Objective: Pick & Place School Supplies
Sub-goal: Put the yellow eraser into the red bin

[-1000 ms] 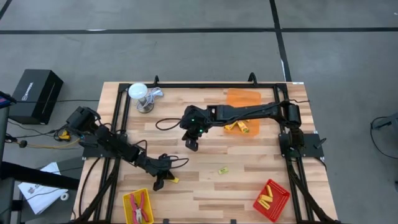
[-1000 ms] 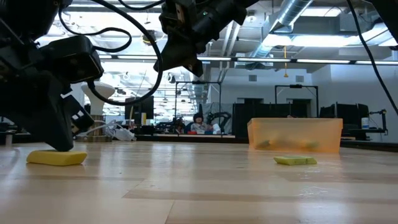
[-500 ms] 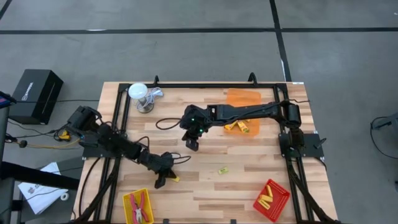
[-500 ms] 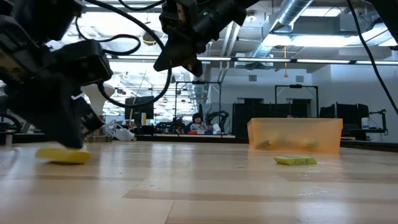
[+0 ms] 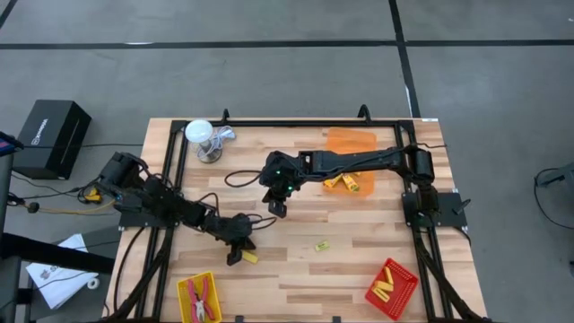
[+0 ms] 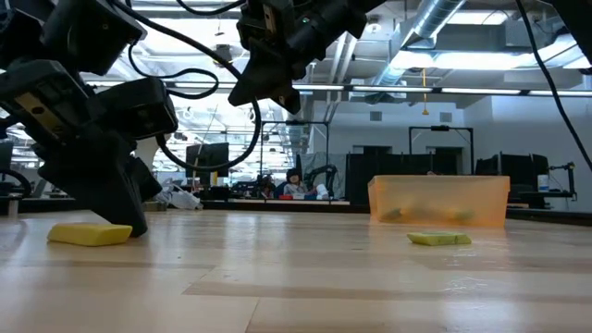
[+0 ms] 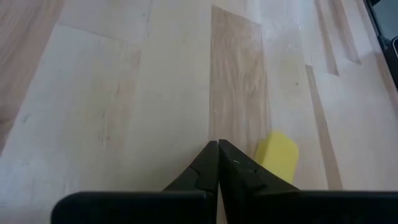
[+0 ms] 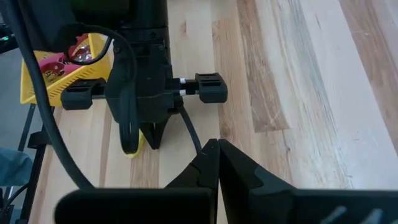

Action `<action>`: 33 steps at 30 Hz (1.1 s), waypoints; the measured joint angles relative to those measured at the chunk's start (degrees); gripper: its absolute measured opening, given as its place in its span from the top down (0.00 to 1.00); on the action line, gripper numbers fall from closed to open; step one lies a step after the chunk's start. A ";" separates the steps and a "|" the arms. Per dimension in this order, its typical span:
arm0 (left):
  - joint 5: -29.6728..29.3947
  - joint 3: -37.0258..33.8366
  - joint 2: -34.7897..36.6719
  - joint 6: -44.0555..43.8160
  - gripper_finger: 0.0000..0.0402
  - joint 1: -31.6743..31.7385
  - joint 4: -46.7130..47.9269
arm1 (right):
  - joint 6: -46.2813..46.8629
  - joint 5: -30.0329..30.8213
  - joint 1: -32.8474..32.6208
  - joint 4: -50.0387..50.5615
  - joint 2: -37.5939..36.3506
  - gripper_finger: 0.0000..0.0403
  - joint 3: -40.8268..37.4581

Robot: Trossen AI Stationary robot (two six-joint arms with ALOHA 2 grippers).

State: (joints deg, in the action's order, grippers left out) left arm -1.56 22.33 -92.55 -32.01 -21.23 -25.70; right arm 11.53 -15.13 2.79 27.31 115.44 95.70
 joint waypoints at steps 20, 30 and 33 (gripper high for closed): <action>7.44 -0.13 3.13 0.07 1.00 -0.46 -0.18 | 0.02 -1.33 -0.02 -1.25 0.00 1.00 0.00; 8.08 0.09 0.63 0.26 1.00 -0.37 -1.15 | 0.00 -1.36 0.31 -1.25 0.00 1.00 0.00; 8.31 0.09 0.59 0.52 1.00 -0.39 -0.62 | -0.02 -1.36 0.35 -1.24 0.00 1.00 0.00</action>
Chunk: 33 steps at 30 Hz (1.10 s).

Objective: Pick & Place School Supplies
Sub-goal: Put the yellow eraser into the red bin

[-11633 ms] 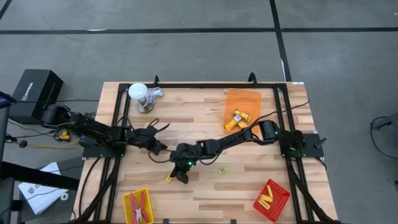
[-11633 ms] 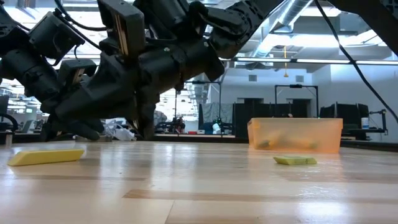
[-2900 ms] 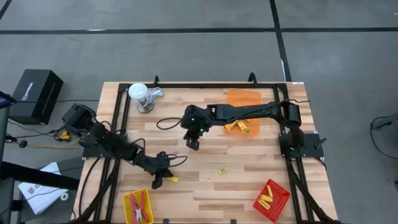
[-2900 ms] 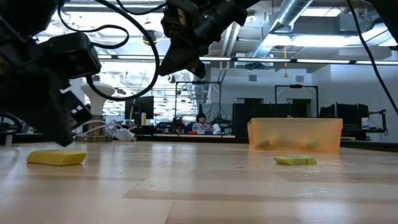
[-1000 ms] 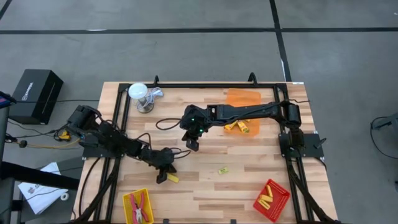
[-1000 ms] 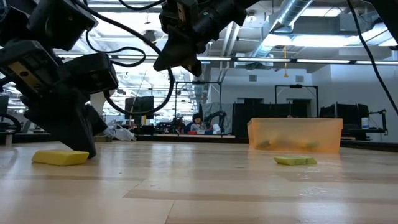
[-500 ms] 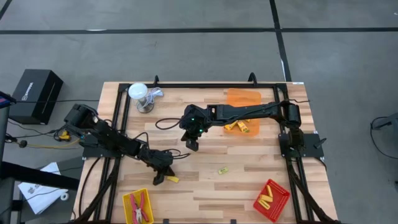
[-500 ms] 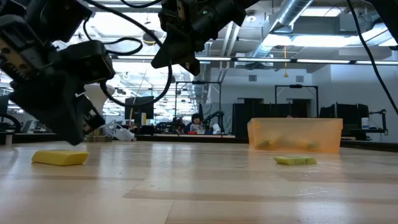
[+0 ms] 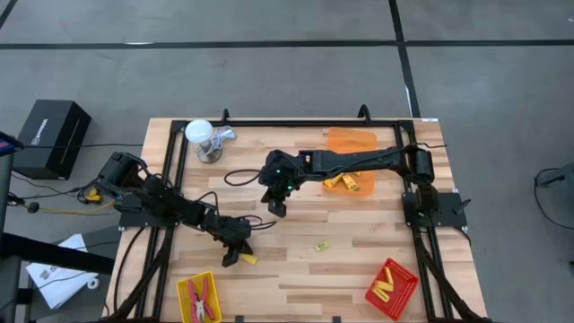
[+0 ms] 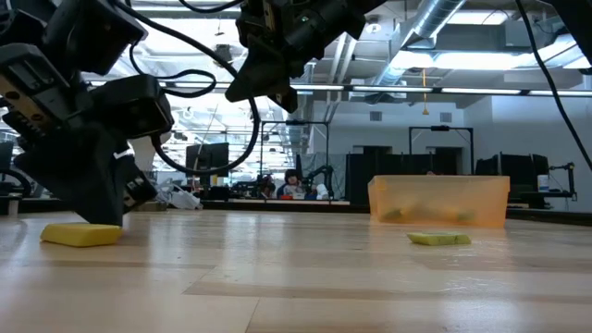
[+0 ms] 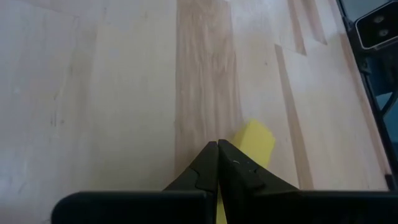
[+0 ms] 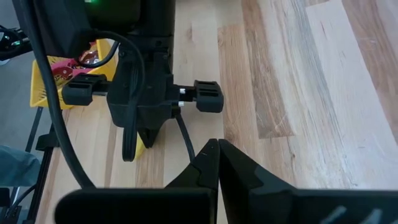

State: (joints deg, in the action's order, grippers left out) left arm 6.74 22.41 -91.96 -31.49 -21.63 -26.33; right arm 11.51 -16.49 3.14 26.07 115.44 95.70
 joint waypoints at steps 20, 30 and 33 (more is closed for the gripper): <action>2.98 -0.16 4.94 0.20 1.00 2.02 0.15 | -0.98 -0.21 0.26 0.15 0.00 1.00 0.00; 4.10 -0.15 4.52 0.84 1.00 -1.81 4.23 | -0.98 -0.20 0.28 -0.01 0.00 1.00 0.00; 3.69 -0.13 4.18 1.14 1.00 -1.47 4.44 | -0.96 -0.20 0.26 -0.33 0.00 1.00 0.00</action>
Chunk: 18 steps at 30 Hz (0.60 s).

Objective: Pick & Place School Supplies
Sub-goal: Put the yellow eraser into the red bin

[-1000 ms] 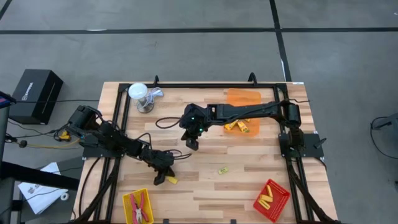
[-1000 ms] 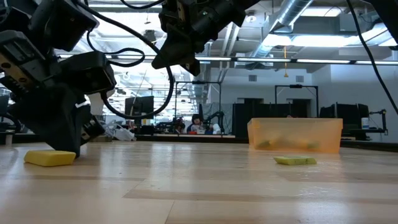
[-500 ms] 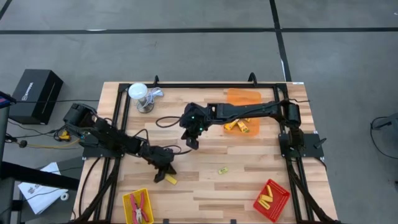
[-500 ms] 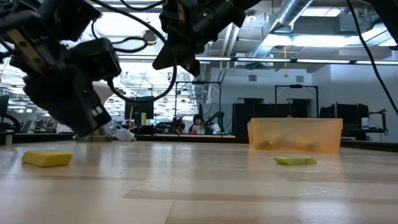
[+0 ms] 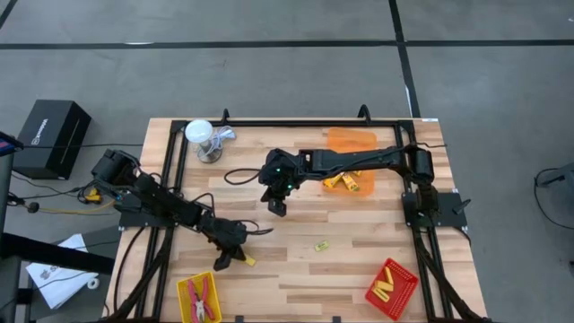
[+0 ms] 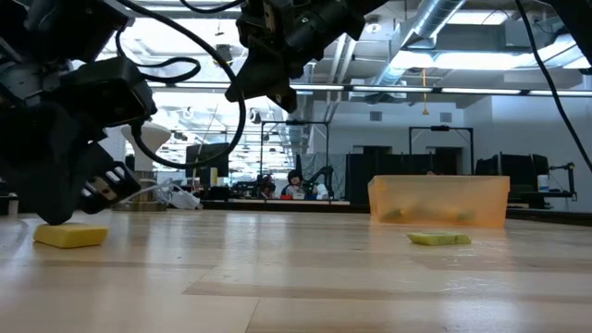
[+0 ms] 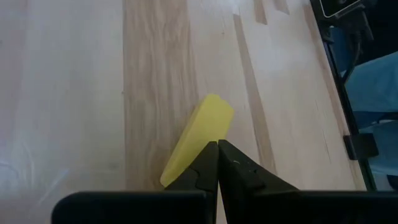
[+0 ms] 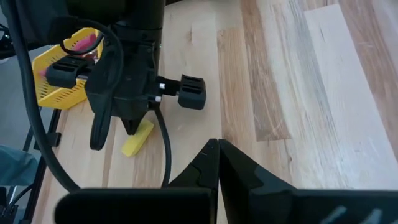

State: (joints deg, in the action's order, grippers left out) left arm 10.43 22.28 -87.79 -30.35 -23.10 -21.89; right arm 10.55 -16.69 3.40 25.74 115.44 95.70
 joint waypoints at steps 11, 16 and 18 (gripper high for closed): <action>0.07 0.09 -0.35 0.24 1.00 1.33 0.06 | 0.43 0.00 0.00 -1.15 0.02 1.00 0.00; -0.90 0.13 -0.35 0.89 1.00 4.12 0.06 | 0.45 0.00 0.01 -1.20 0.02 1.00 0.00; -1.88 -0.08 -0.63 1.69 1.00 5.27 1.52 | 0.47 0.00 0.02 -1.18 0.02 1.00 0.00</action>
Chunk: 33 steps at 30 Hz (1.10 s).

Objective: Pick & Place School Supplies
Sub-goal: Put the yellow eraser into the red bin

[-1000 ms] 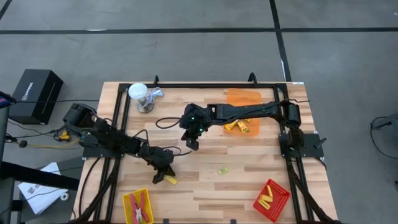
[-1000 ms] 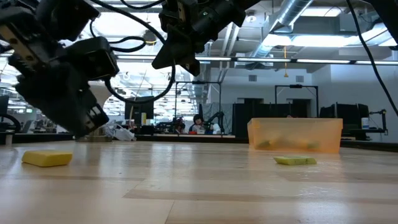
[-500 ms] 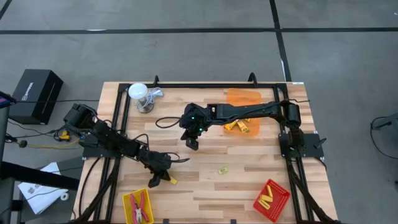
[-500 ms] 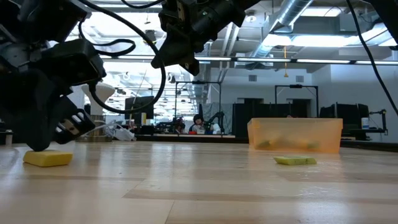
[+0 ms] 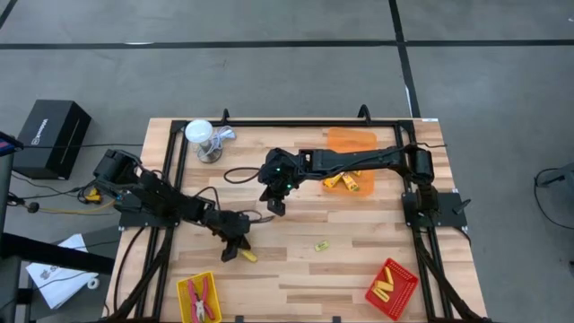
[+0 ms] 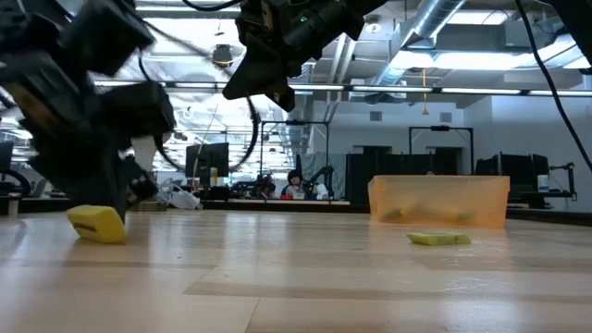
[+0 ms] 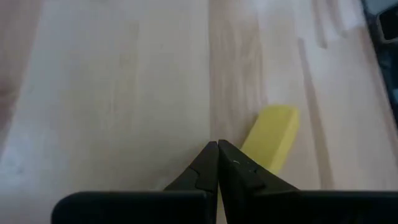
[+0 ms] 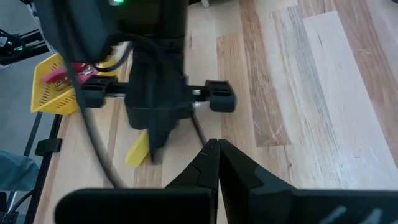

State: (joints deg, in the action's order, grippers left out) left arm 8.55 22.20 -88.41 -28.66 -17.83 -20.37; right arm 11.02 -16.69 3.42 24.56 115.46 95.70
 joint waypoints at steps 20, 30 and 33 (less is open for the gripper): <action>5.53 0.23 -4.69 4.66 1.00 7.54 -3.17 | -0.40 -1.13 0.60 -0.67 0.00 1.00 0.00; 5.93 -0.09 -0.38 5.95 1.00 11.39 -1.21 | -2.35 1.75 2.82 -1.33 -0.64 1.00 -0.11; 7.51 -0.05 3.03 5.84 0.99 10.79 0.12 | -2.67 1.77 4.59 -3.50 -2.70 1.00 -0.11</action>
State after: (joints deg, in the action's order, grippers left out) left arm 16.07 22.15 -85.39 -22.82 -7.04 -20.25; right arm 8.35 -14.92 8.01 21.06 112.76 95.59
